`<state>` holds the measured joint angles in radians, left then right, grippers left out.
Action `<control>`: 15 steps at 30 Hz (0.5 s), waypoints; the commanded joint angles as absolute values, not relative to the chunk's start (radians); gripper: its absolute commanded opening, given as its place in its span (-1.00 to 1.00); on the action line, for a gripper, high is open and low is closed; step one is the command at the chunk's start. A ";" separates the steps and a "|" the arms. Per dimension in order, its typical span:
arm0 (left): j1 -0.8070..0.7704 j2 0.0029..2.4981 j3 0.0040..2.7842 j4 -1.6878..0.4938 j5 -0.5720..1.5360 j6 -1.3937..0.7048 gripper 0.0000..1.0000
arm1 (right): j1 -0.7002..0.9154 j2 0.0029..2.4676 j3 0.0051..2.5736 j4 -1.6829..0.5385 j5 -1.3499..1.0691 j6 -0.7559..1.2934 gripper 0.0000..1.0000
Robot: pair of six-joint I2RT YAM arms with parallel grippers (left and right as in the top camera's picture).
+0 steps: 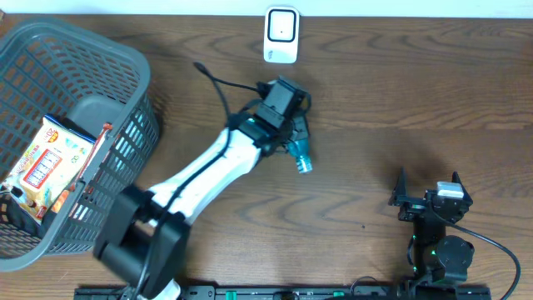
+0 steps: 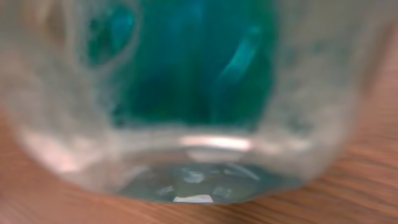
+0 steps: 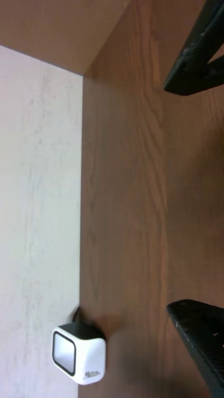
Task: Scan the item barcode
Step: 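Carry the blue bottle toward the scanner and lower it onto the table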
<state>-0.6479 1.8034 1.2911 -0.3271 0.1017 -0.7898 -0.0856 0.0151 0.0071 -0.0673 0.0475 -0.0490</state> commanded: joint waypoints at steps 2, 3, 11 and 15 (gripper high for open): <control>-0.677 1.853 1.315 -0.227 0.101 -0.881 -0.42 | -0.078 0.012 0.006 -0.071 0.046 -0.061 0.99; -0.680 1.868 1.315 -0.206 0.102 -0.900 -0.42 | -0.078 0.012 0.006 -0.071 0.046 -0.061 0.98; -0.704 1.997 1.315 -0.147 0.121 -0.993 -0.41 | -0.078 0.012 0.006 -0.071 0.046 -0.061 0.98; -0.706 2.032 1.315 -0.147 0.123 -0.993 -0.41 | -0.078 0.012 0.006 -0.071 0.046 -0.061 0.98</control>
